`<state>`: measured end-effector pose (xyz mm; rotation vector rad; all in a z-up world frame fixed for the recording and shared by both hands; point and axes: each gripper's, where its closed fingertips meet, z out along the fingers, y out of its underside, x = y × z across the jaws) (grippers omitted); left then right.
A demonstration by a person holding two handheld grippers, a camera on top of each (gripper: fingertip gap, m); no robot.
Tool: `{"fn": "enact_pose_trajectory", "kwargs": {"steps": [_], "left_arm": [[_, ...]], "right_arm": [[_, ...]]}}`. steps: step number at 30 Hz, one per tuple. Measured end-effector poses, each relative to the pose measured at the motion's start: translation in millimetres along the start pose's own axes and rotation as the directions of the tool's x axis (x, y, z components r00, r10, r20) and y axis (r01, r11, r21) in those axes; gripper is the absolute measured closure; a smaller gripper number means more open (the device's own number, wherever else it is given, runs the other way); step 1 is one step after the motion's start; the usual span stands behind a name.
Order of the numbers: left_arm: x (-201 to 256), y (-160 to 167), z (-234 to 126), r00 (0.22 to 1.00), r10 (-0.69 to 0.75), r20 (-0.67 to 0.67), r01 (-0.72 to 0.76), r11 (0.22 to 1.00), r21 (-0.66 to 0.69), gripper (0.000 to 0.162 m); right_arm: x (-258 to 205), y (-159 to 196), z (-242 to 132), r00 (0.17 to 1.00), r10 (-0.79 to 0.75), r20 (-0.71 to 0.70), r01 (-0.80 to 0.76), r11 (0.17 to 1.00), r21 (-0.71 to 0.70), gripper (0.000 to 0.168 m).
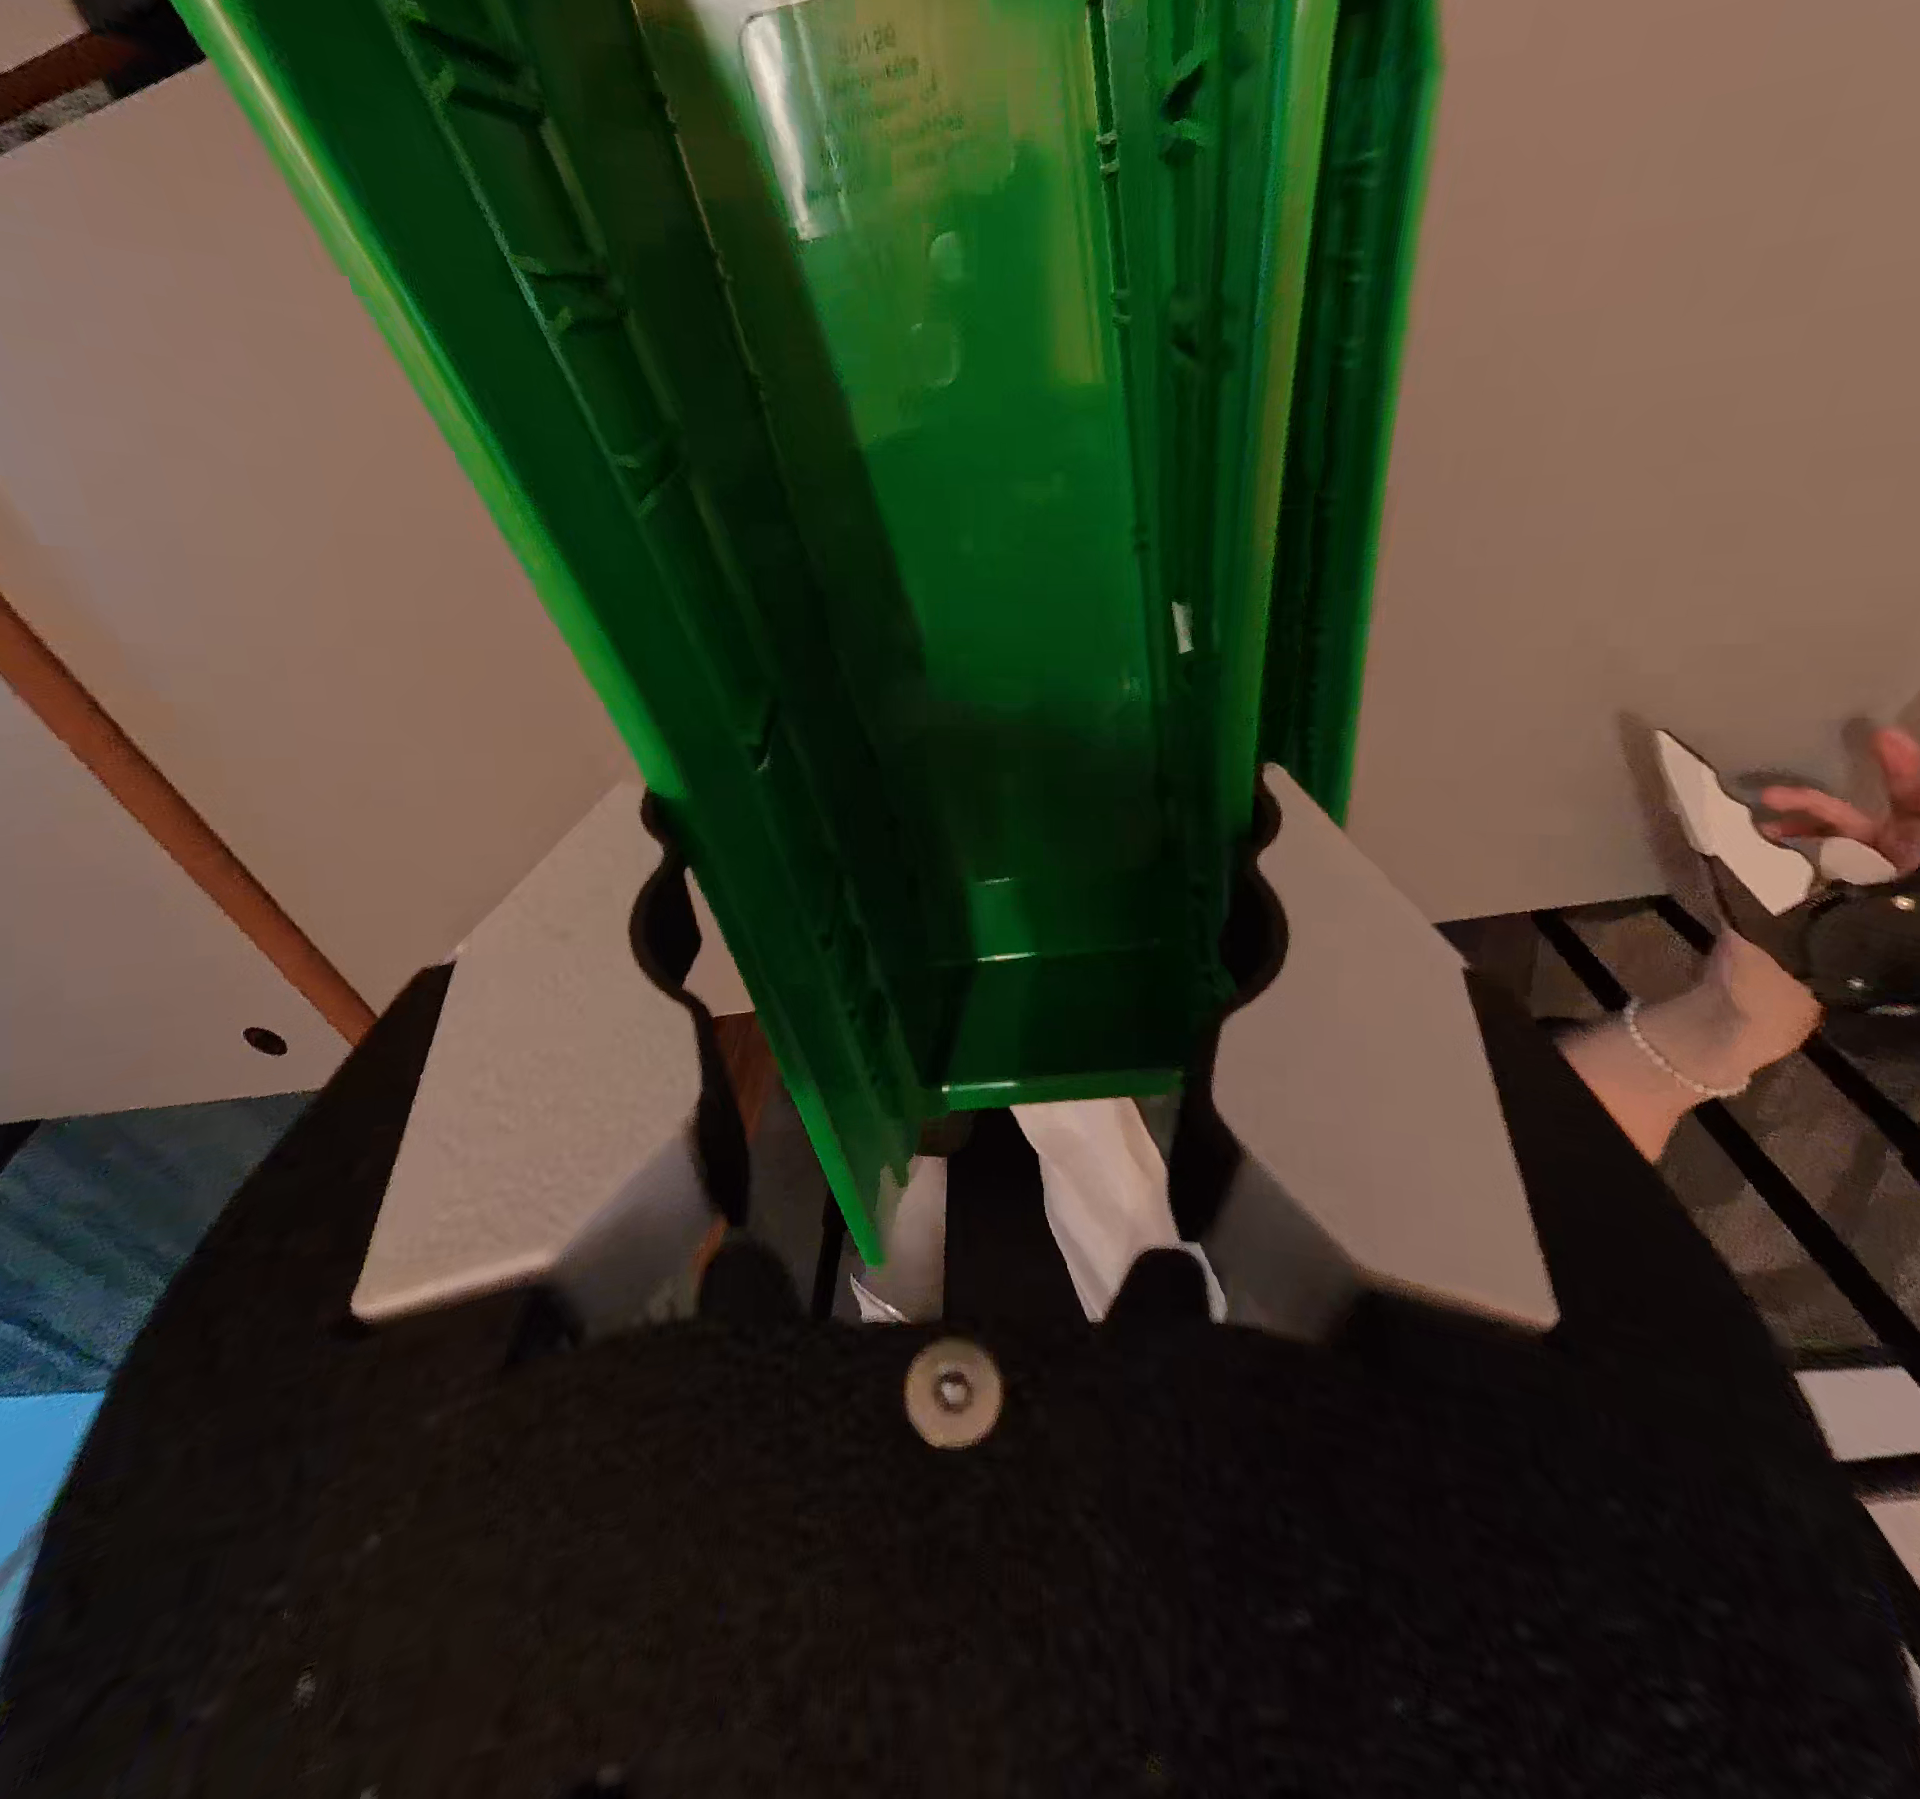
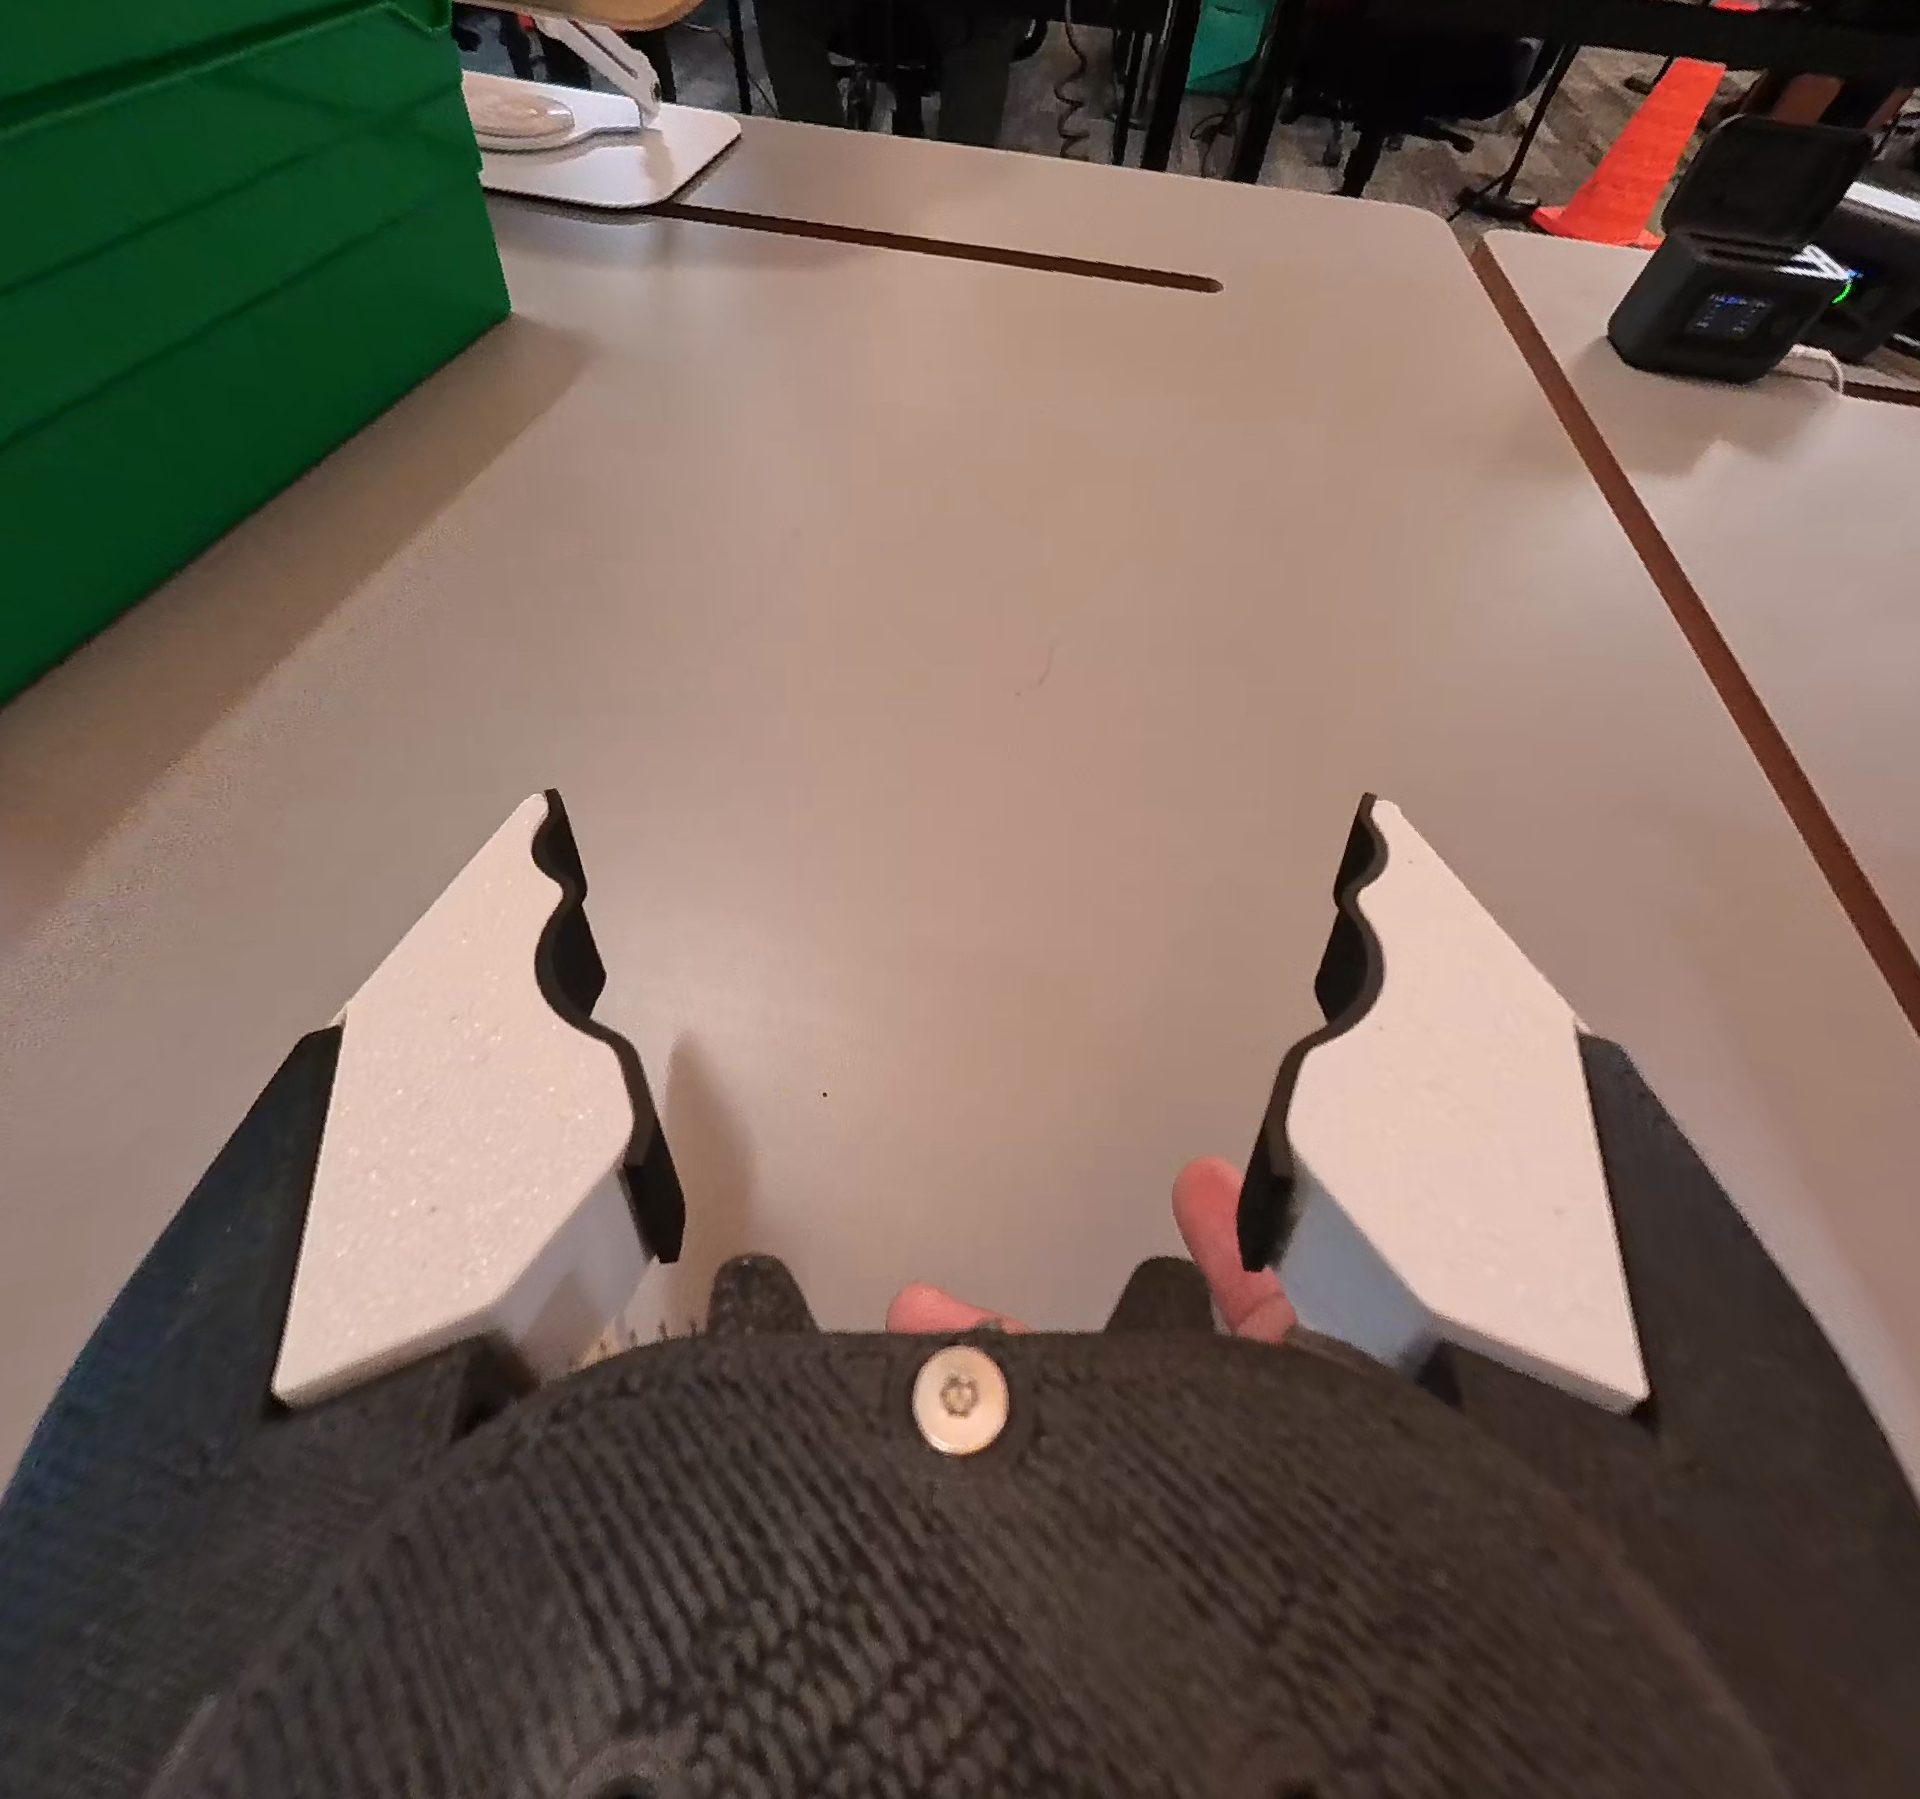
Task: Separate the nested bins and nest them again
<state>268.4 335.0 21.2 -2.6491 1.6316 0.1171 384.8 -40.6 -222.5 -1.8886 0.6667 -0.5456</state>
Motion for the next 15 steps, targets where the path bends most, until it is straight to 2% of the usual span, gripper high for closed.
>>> {"fn": "enact_pose_trajectory", "kwargs": {"steps": [5, 11, 15], "left_arm": [[-58, 11, 27, 0.995, -0.095, -0.006, 0.095, 0.995, 0.013, 0.059], [-94, 26, 105, 0.972, -0.197, -0.127, 0.194, 0.980, -0.032, 0.059], [-120, 37, 151, 0.973, -0.211, -0.094, 0.205, 0.976, -0.068, 0.059]], "right_arm": [[-1, 0, 0, 1.000, -0.011, -0.002, 0.011, 1.000, -0.004, 0.028], [-3, 1, 0, 1.000, -0.026, -0.006, 0.026, 1.000, -0.012, 0.028], [-4, 1, 1, 0.999, -0.035, -0.009, 0.035, 0.999, -0.016, 0.028]]}}
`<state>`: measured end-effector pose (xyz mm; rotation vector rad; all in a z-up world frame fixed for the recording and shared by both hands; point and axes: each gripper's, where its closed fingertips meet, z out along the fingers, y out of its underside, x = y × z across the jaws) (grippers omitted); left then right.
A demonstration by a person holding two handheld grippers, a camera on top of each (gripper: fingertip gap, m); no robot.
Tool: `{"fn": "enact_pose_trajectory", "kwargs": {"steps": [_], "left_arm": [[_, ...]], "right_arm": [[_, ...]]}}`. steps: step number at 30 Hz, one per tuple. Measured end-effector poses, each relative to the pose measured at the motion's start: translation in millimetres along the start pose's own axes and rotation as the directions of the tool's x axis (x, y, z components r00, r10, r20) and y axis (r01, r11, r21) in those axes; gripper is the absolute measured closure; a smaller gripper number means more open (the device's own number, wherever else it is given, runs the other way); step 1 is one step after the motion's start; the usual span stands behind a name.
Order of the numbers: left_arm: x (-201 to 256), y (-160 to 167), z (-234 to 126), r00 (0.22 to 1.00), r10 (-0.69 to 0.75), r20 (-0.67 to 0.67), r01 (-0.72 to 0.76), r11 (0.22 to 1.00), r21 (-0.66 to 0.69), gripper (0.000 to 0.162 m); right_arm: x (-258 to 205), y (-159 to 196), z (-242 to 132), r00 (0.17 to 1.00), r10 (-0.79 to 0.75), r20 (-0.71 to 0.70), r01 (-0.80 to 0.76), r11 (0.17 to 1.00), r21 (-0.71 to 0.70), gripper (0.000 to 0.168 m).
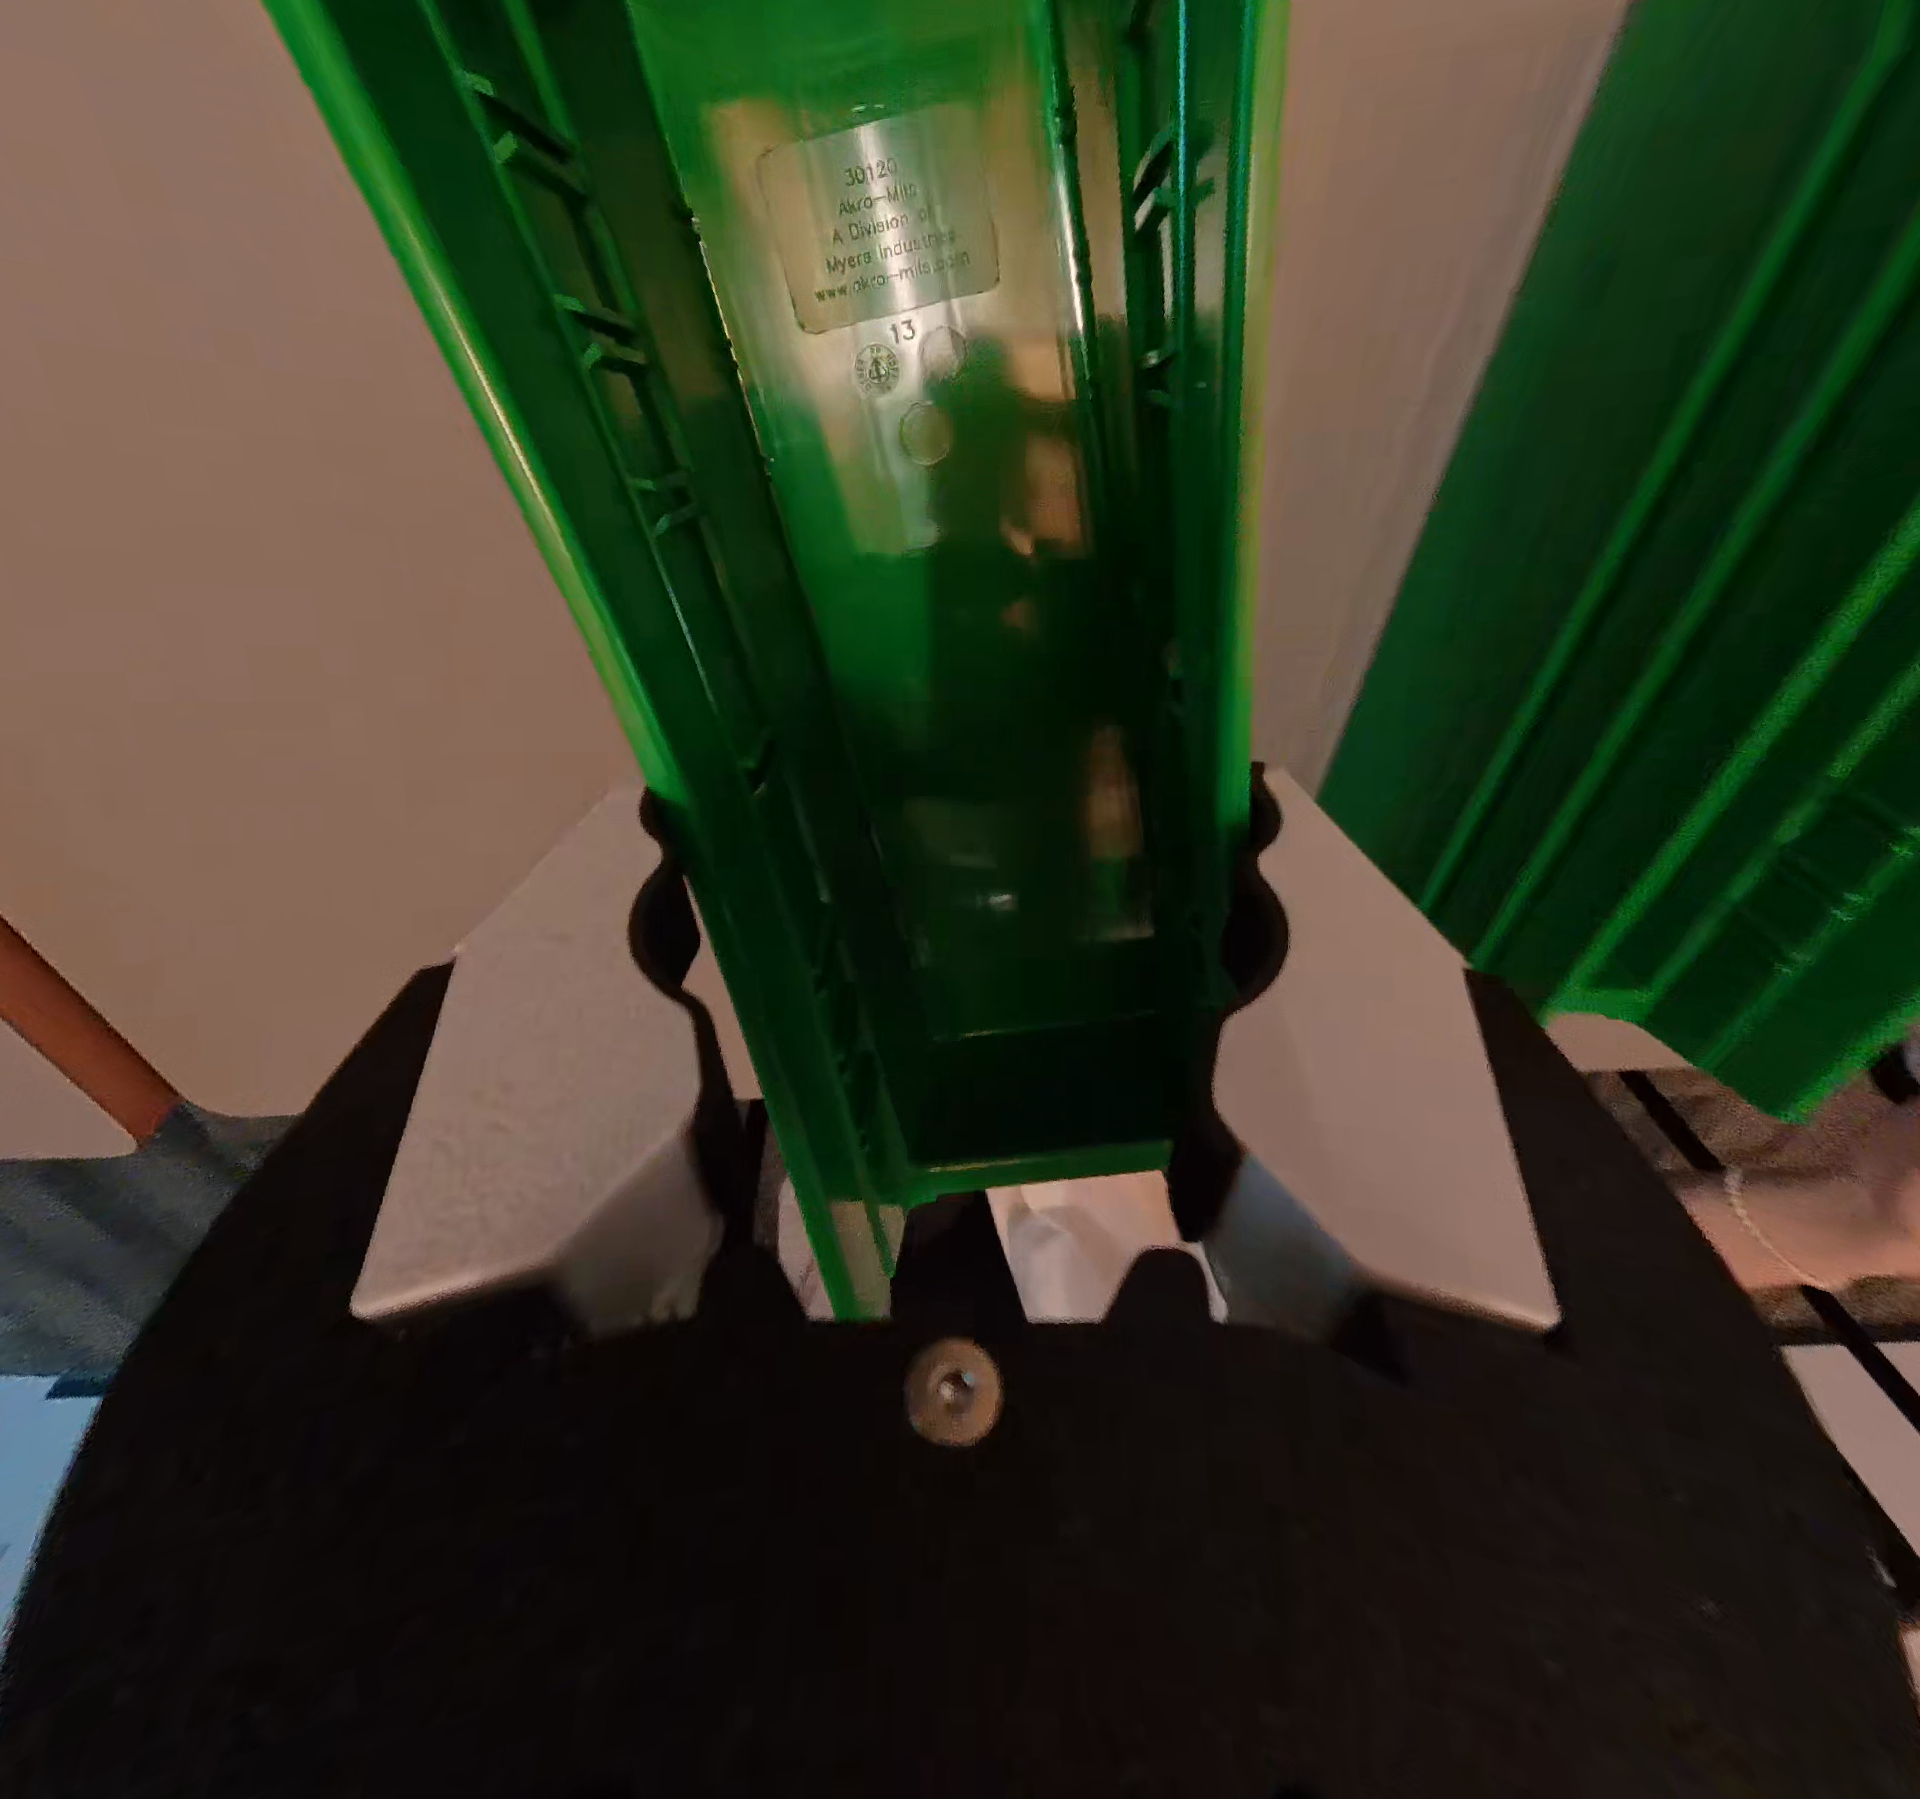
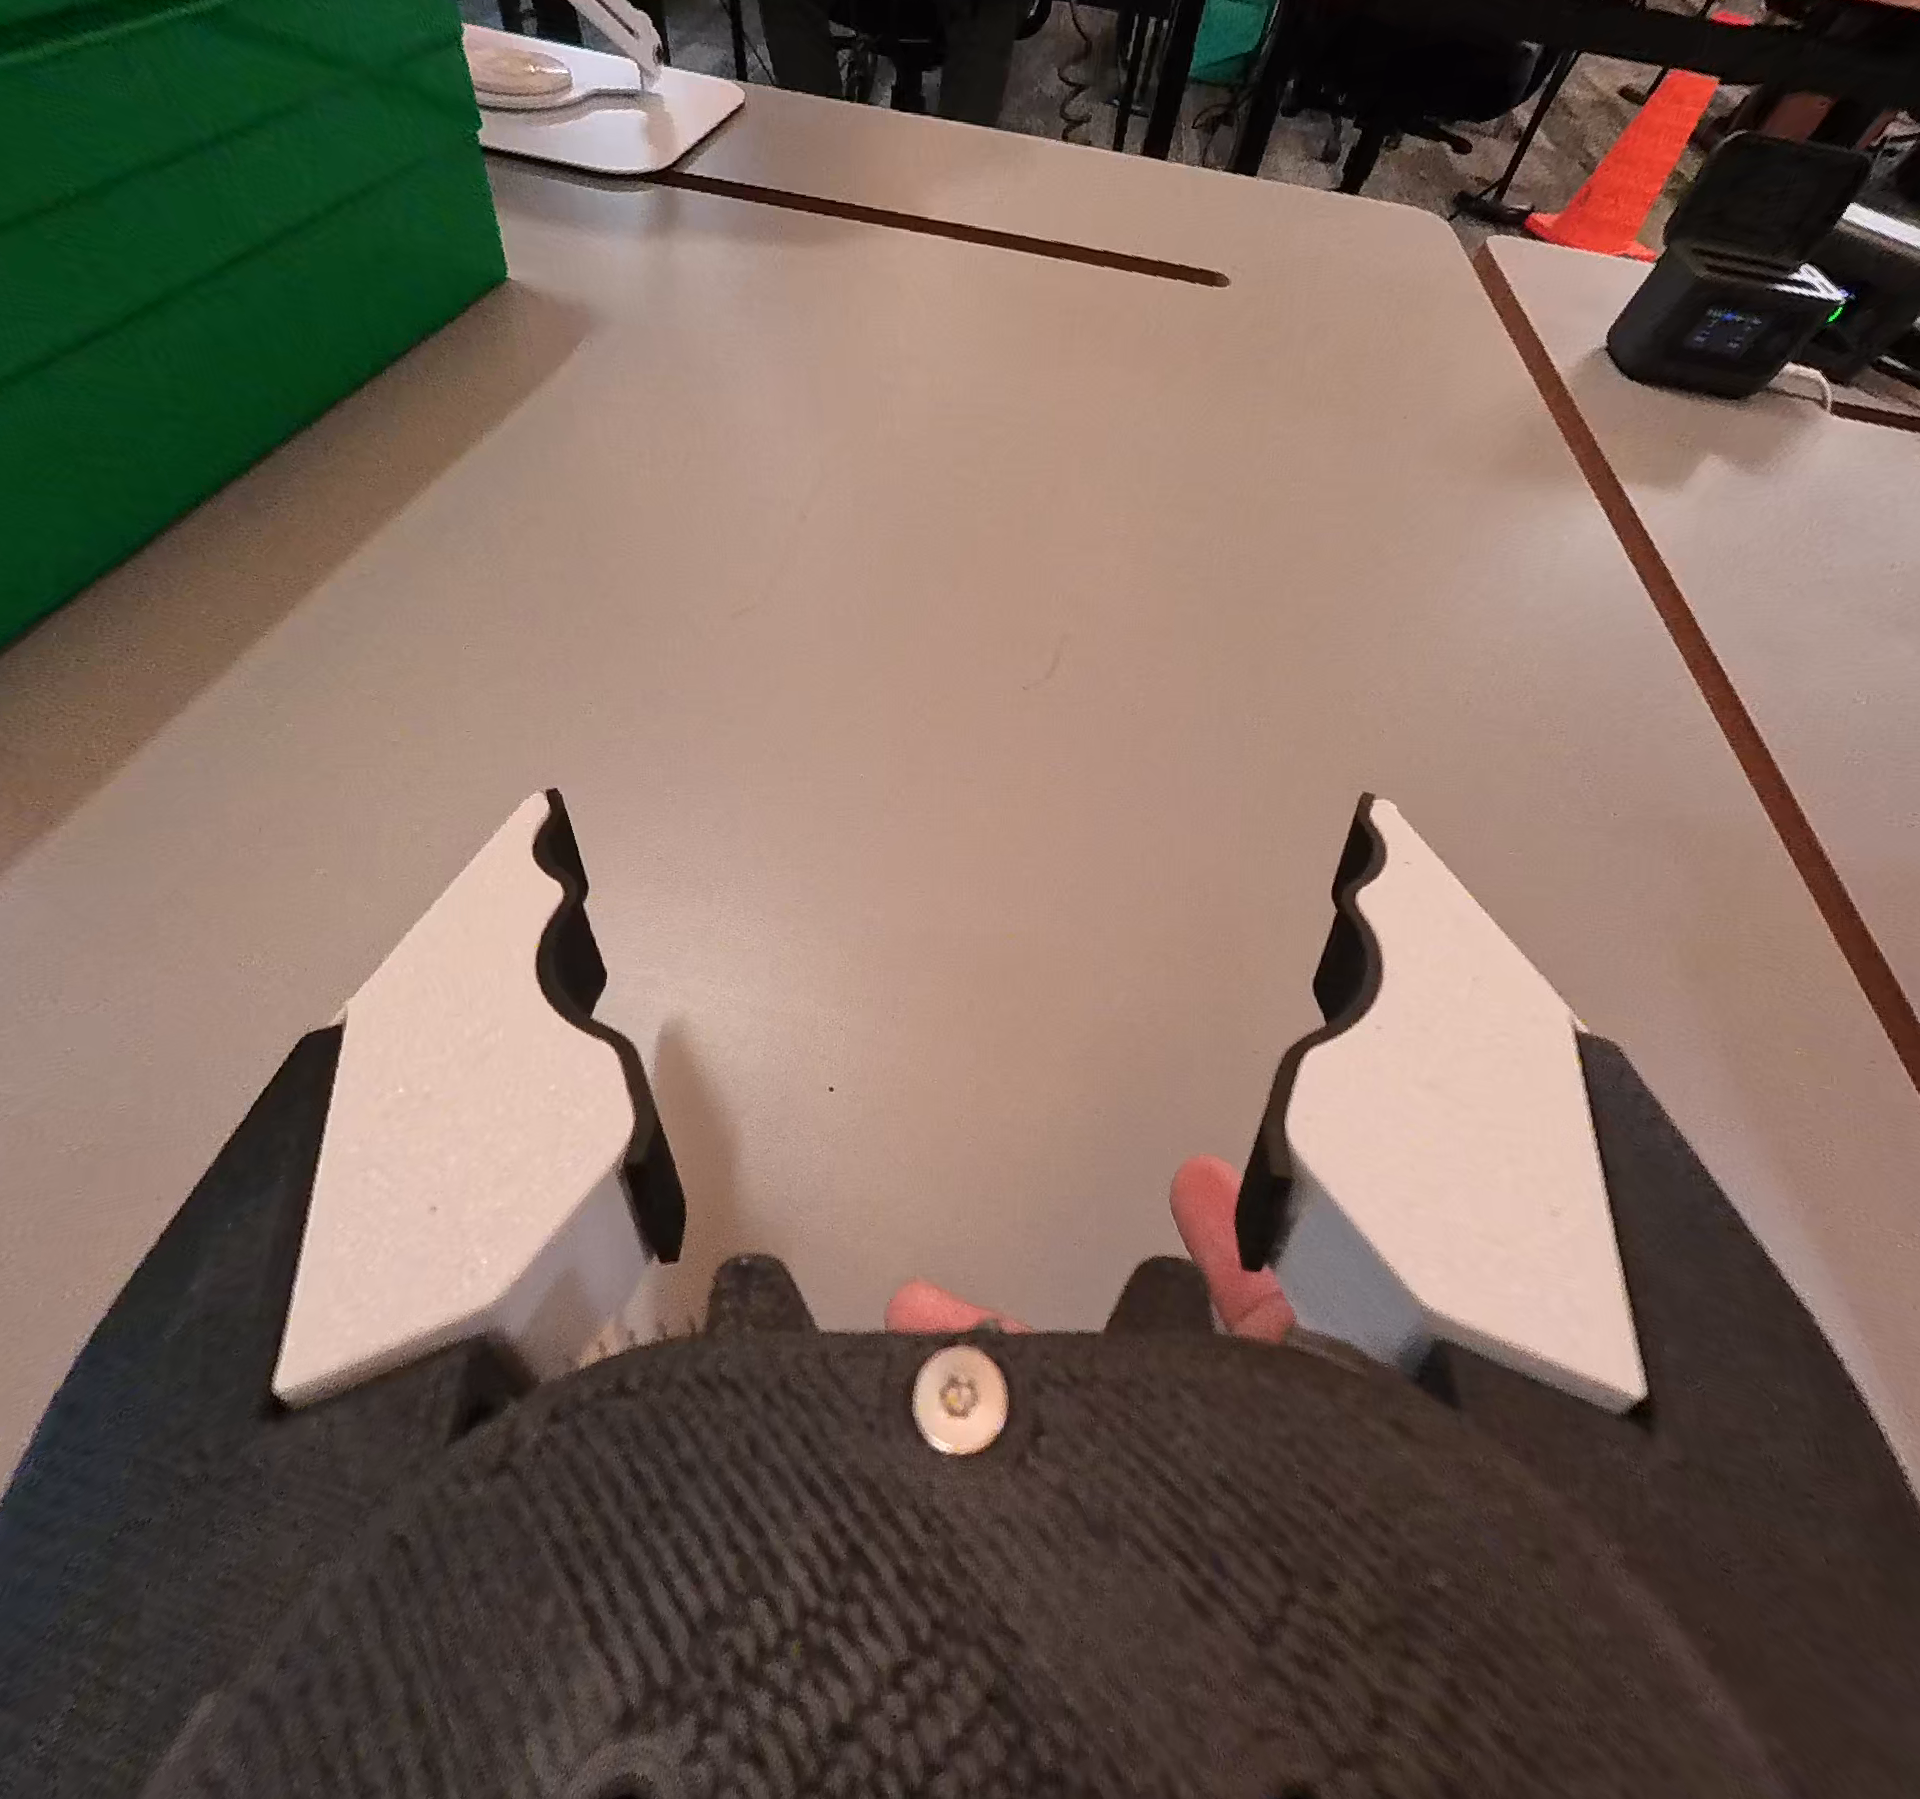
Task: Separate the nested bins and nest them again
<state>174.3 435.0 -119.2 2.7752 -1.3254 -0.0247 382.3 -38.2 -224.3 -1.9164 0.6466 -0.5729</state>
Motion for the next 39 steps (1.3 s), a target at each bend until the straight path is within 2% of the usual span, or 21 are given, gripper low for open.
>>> {"fn": "enact_pose_trajectory", "kwargs": {"steps": [12, 19, 25, 29, 32, 36, 38, 39], "left_arm": [[-60, -3, 80, 0.999, 0.011, 0.035, -0.010, 1.000, -0.022, 0.059], [-139, -4, 85, 0.993, -0.002, 0.115, 0.003, 1.000, -0.002, 0.060], [-194, 2, 98, 0.996, -0.022, 0.084, 0.019, 0.999, 0.037, 0.060], [-201, 0, 101, 1.000, -0.005, 0.026, 0.004, 0.998, 0.070, 0.058], [-206, -1, 102, 0.996, 0.071, 0.056, -0.075, 0.994, 0.085, 0.053], [-205, 1, 105, 0.997, 0.060, 0.049, -0.064, 0.995, 0.083, 0.038], [-210, 4, 98, 0.993, 0.041, 0.112, -0.048, 0.997, 0.059, 0.036], [-213, 0, 89, 0.985, 0.045, 0.167, -0.058, 0.995, 0.077, 0.041]], "right_arm": [[6, 7, 3, 1.000, -0.008, -0.025, 0.007, 1.000, -0.022, 0.028], [-1, 5, 5, 0.999, -0.030, -0.022, 0.030, 0.999, -0.023, 0.029], [-11, 7, 10, 0.997, -0.076, -0.015, 0.076, 0.996, -0.042, 0.029], [-11, 12, 13, 0.998, -0.069, -0.014, 0.068, 0.996, -0.054, 0.029], [-10, 11, 12, 0.998, -0.065, -0.016, 0.064, 0.997, -0.052, 0.029], [-7, 8, 8, 0.998, -0.063, -0.022, 0.062, 0.997, -0.044, 0.029], [-5, 3, 4, 0.998, -0.052, -0.025, 0.051, 0.998, -0.028, 0.029], [-4, 0, 3, 0.999, -0.046, -0.026, 0.045, 0.999, -0.019, 0.029]]}}
